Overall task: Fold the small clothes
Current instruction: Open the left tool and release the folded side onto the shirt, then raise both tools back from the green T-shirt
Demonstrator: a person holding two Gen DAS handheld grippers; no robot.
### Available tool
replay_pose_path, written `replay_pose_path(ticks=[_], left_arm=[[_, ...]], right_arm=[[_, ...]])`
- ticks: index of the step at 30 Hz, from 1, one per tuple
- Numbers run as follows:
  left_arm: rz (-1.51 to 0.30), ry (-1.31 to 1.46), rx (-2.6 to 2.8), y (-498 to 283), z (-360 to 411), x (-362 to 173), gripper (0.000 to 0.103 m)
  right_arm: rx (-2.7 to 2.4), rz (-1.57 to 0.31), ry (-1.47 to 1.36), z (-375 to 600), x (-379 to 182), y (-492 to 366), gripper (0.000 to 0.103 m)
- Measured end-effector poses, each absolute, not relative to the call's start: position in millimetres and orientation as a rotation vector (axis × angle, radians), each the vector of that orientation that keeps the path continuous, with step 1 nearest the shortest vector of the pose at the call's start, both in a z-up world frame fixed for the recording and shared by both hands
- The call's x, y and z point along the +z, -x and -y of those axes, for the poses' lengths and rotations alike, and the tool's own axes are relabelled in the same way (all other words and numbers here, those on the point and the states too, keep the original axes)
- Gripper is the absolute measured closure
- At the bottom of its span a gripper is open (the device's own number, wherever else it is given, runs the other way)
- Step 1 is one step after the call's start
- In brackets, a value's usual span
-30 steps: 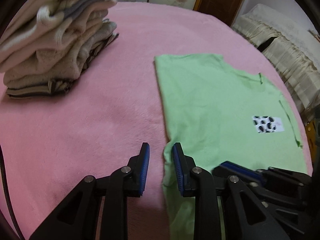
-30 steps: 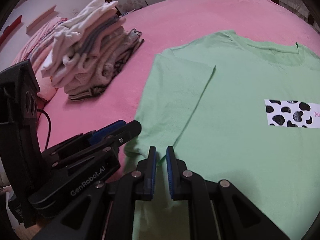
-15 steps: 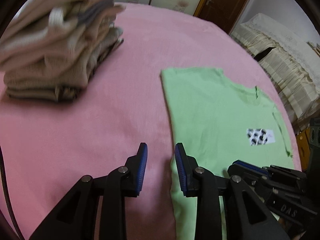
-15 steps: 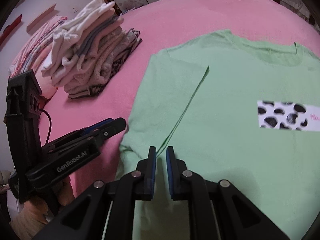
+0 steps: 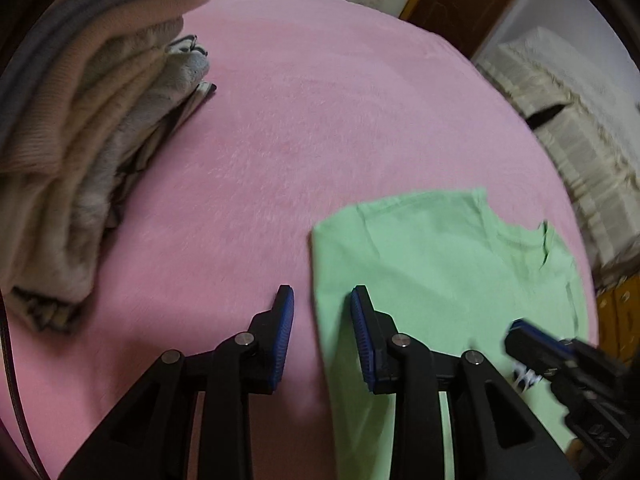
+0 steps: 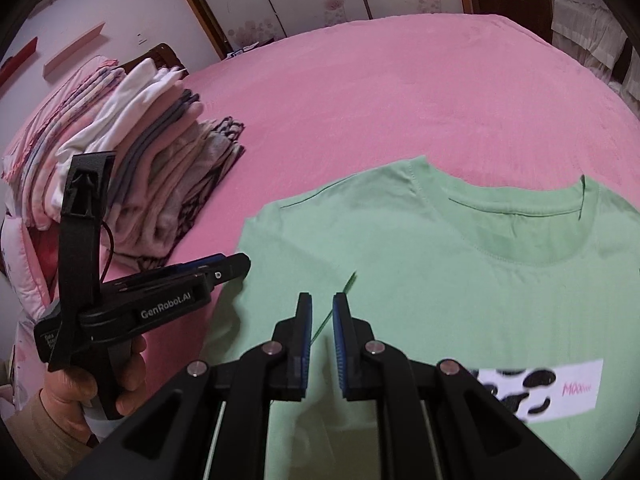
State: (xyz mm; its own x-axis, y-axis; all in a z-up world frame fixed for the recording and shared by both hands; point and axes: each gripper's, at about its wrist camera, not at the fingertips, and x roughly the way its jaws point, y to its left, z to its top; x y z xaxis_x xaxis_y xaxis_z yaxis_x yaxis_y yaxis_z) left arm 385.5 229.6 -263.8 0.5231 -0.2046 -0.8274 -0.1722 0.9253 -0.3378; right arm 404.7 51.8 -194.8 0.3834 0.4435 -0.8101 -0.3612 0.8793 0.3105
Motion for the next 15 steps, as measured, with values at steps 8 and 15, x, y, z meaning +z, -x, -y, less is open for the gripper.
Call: replay_pose_path(ticks=[8, 15], left_arm=[[-1.04, 0.431, -0.073, -399.9, -225.3, -273.9, 0.093], [-0.981, 0.336, -0.023, -392.2, -218.7, -267.4, 0.101]], right_arm=[[0.511, -1.152, -0.116, -54.9, -229.0, -429.7, 0.092], [0.543, -1.14, -0.198, -55.1, -233.8, -430.1, 0.073]])
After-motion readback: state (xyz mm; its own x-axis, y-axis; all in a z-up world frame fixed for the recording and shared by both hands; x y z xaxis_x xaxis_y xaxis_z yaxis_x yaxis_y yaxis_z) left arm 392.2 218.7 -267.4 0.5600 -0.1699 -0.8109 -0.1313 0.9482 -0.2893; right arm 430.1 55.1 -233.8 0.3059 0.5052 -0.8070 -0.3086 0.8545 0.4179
